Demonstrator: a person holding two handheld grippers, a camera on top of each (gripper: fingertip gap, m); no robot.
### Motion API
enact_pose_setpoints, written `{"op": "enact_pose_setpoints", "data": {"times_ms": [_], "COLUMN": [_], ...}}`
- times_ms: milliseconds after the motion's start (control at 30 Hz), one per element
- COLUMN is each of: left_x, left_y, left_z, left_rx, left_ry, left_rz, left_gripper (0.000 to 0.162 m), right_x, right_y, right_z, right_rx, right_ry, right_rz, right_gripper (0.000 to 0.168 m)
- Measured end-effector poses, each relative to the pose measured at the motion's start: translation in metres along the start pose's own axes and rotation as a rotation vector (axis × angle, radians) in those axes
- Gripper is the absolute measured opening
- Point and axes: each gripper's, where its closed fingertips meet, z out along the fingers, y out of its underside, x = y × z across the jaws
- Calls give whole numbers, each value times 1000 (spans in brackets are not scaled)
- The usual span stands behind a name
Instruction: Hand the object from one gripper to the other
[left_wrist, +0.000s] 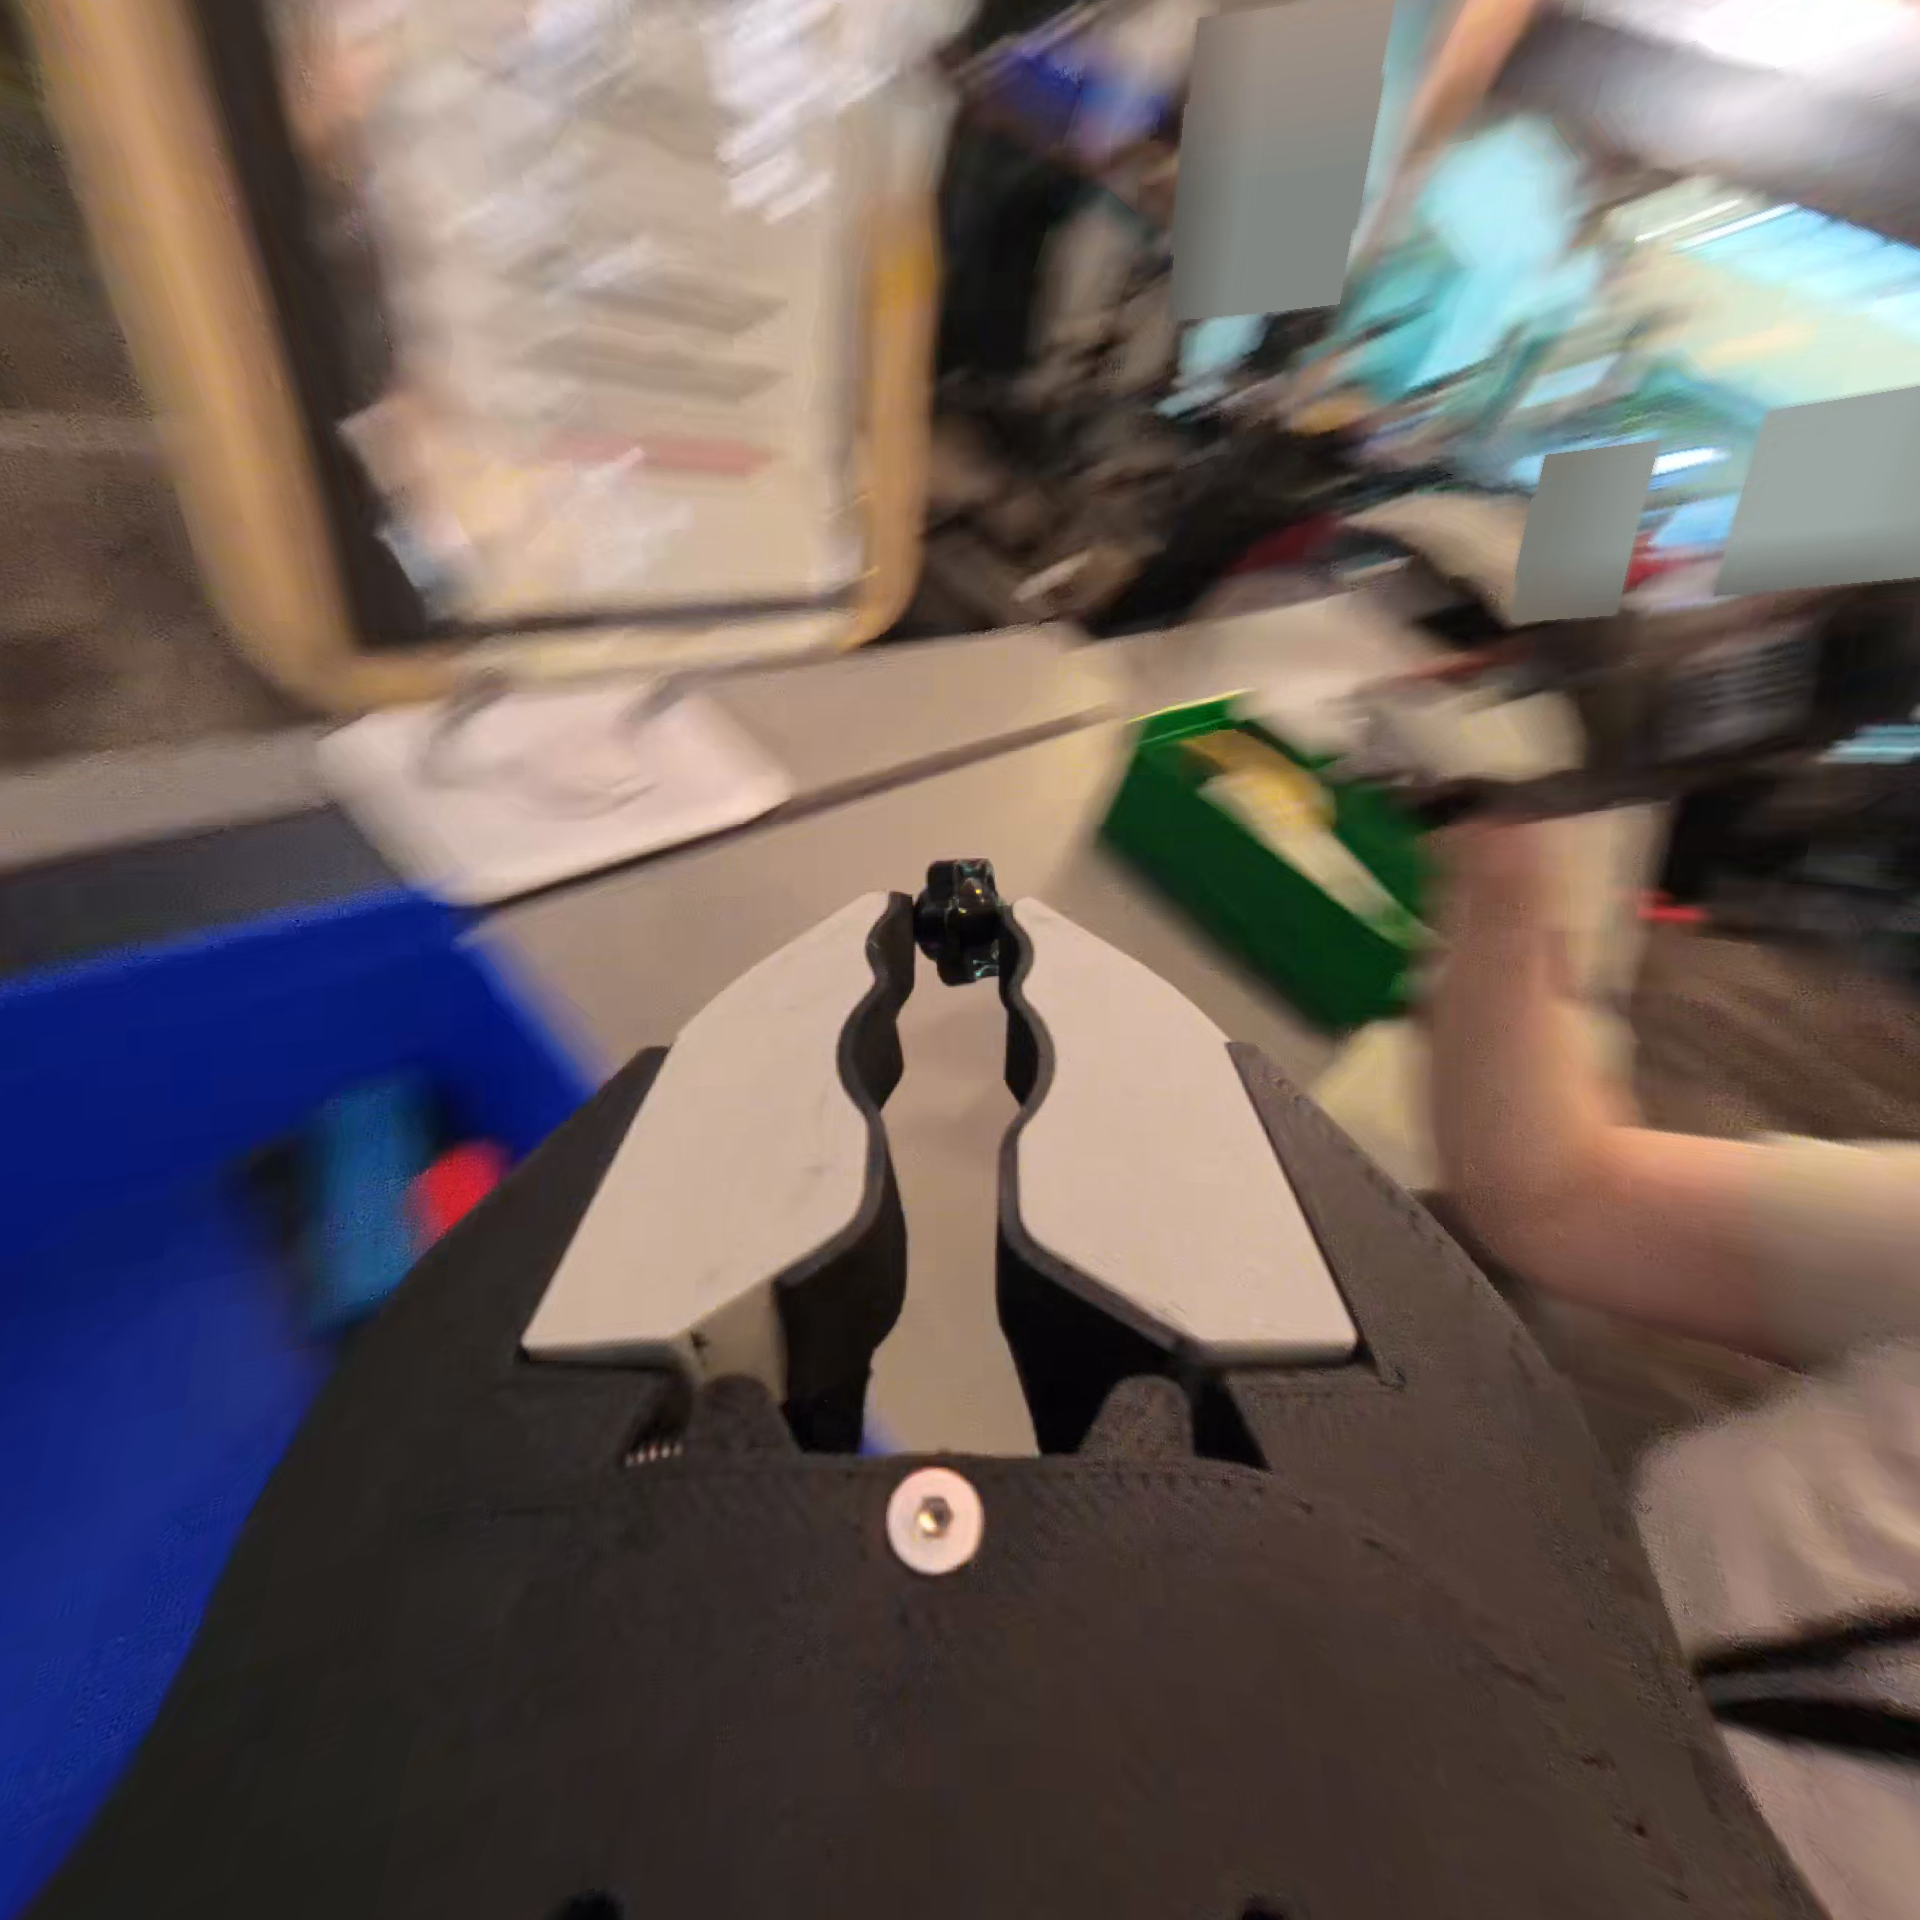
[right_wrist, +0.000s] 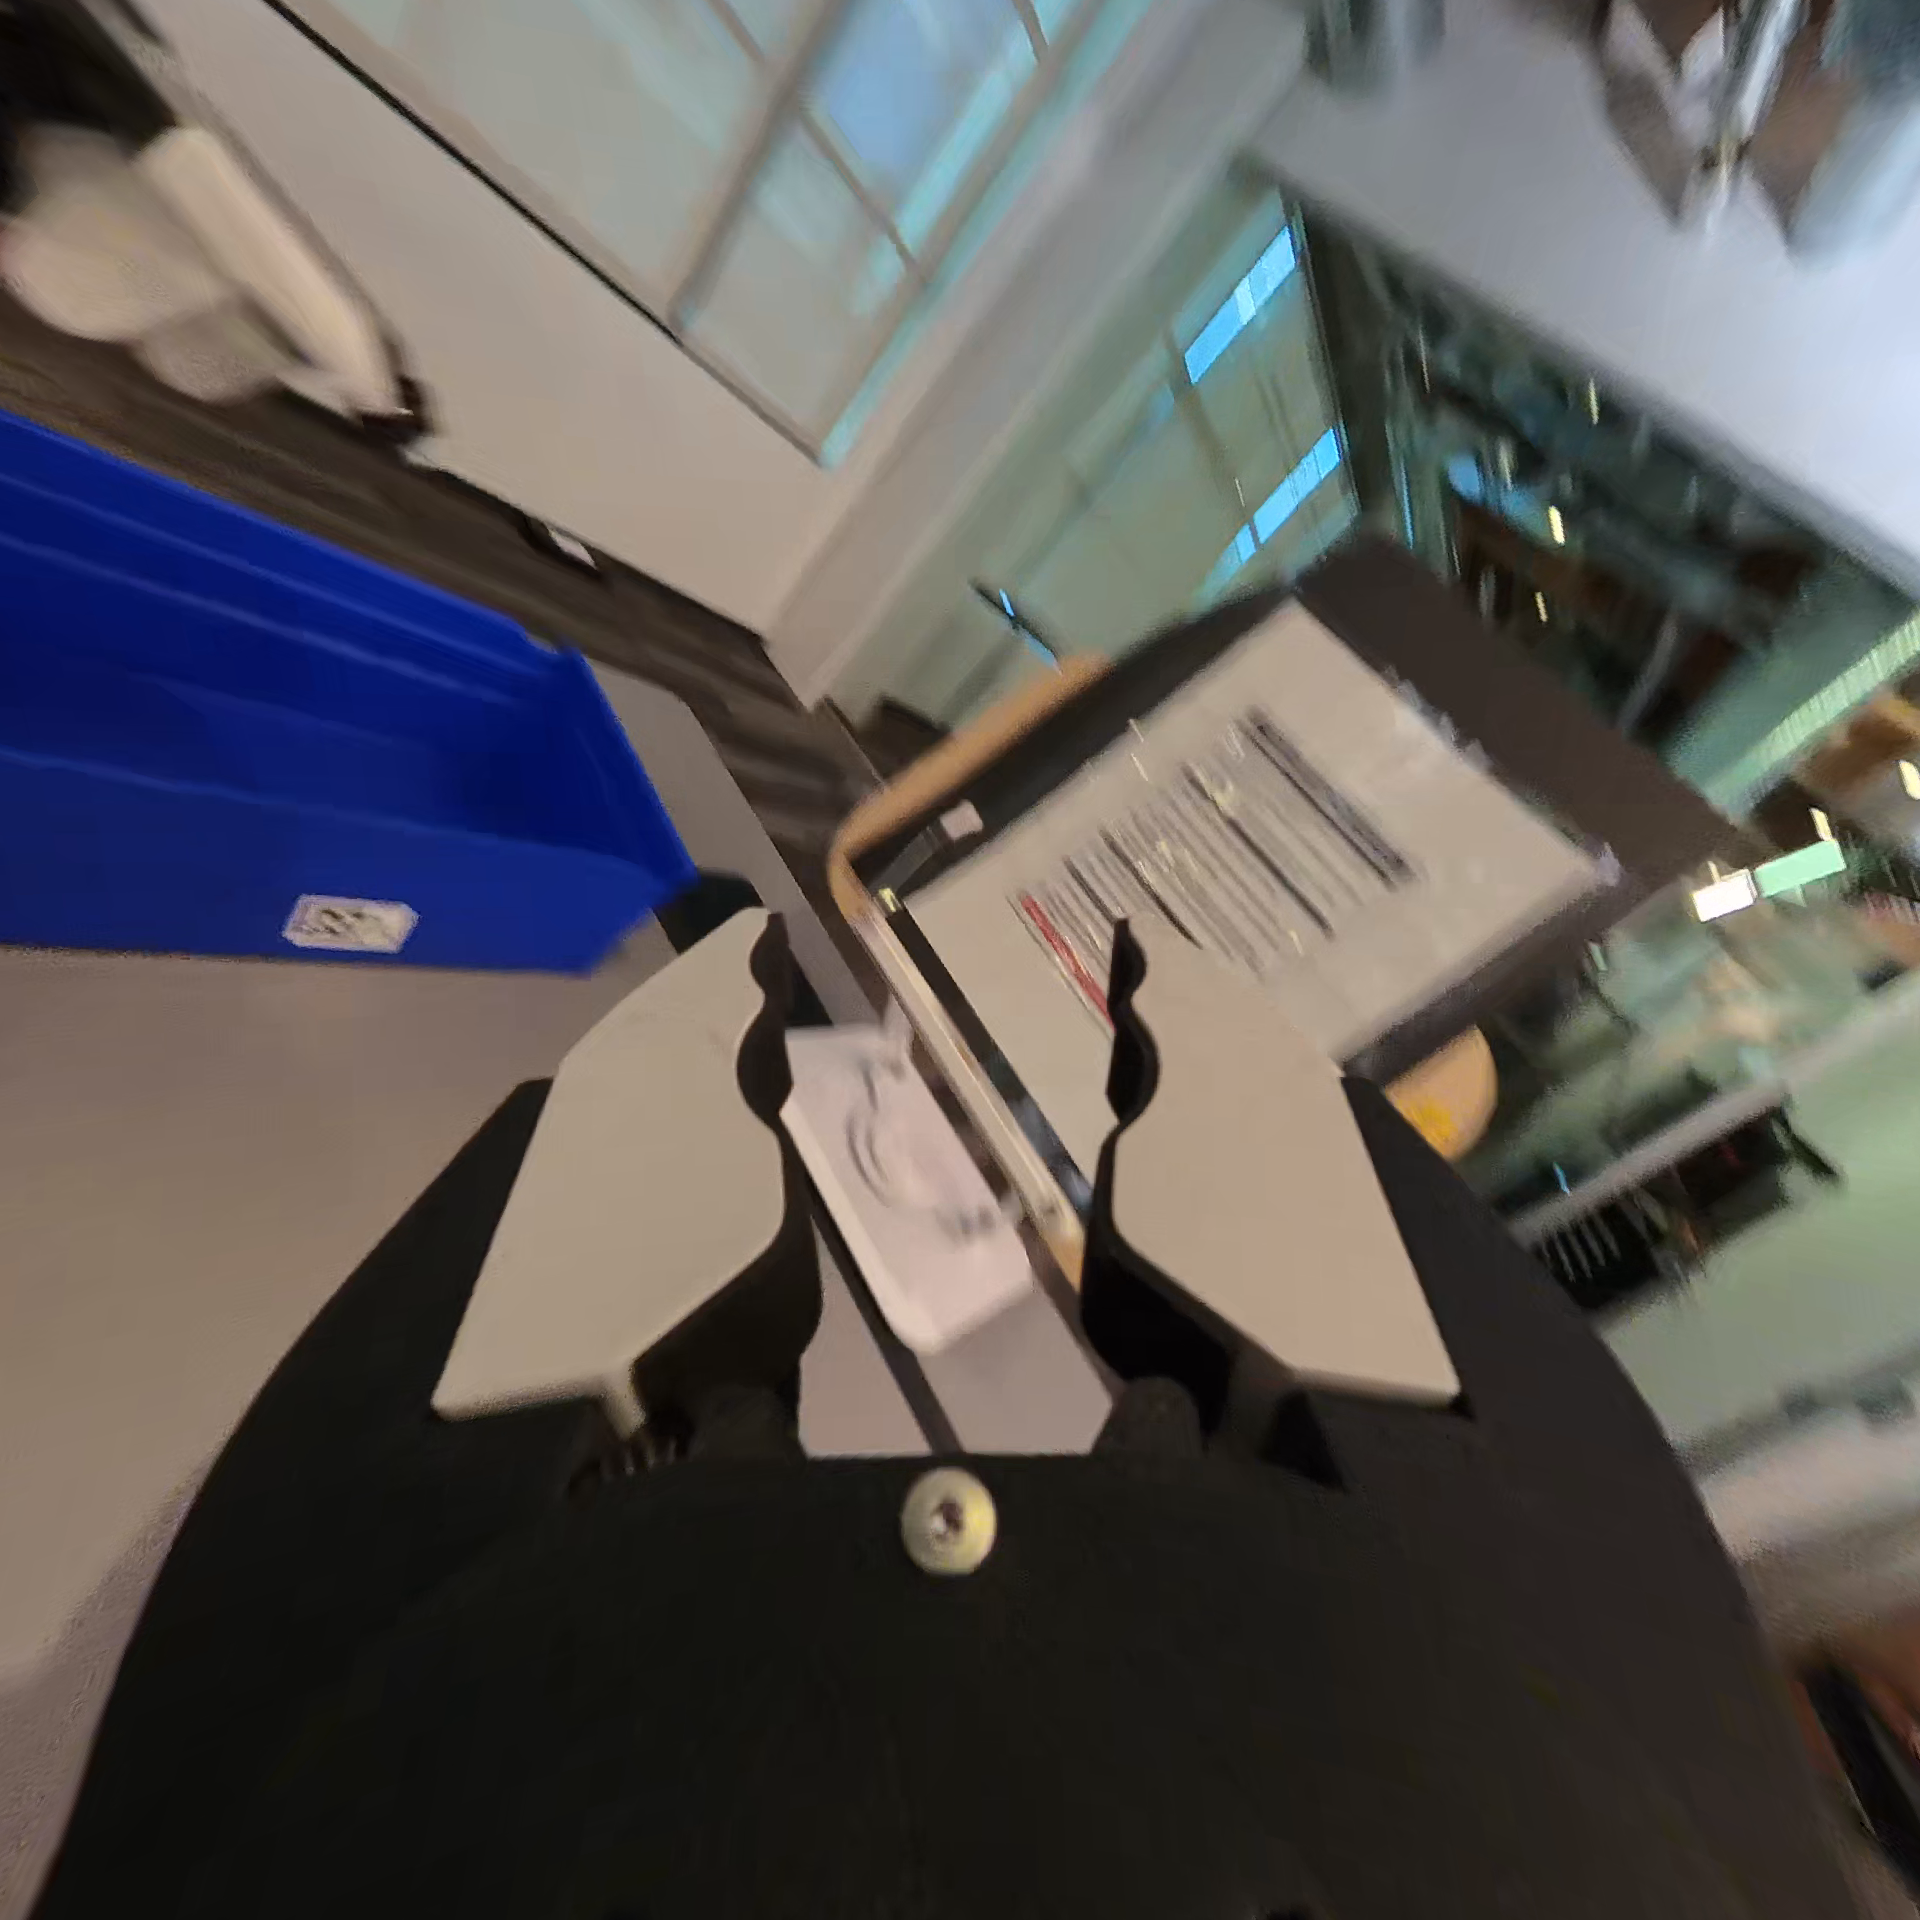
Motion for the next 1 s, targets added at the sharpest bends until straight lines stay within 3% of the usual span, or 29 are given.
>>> {"op": "enact_pose_setpoints", "data": {"times_ms": [33, 133, 300, 733, 800, 867, 1000], "left_x": [33, 95, 140, 157, 154, 146, 120], "left_y": [-10, -20, -4, 15, 13, 7, -16], "left_z": [2, 10, 33, 56, 56, 57, 56], "left_rx": [50, 84, -22, -117, -113, -72, 114], "left_ry": [167, 470, 679, 686, 666, 596, 290], "left_rz": [9, 11, 4, 27, 15, 48, 335], "left_gripper": [15, 14, 14, 14, 17, 39, 64], "right_x": [-17, -57, -88, -93, -91, -83, -58], "right_y": [-14, -51, -86, -80, -79, -79, -76], "right_z": [6, 10, -2, -2, 0, 2, 5], "right_rx": [77, 252, 380, 337, 330, 342, 389], "right_ry": [-42, -104, -141, -163, -175, -195, -363], "right_rz": [-20, -79, -163, -215, -159, -17, 577], "right_gripper": [62, 62, 60, 24, 24, 25, 25]}}
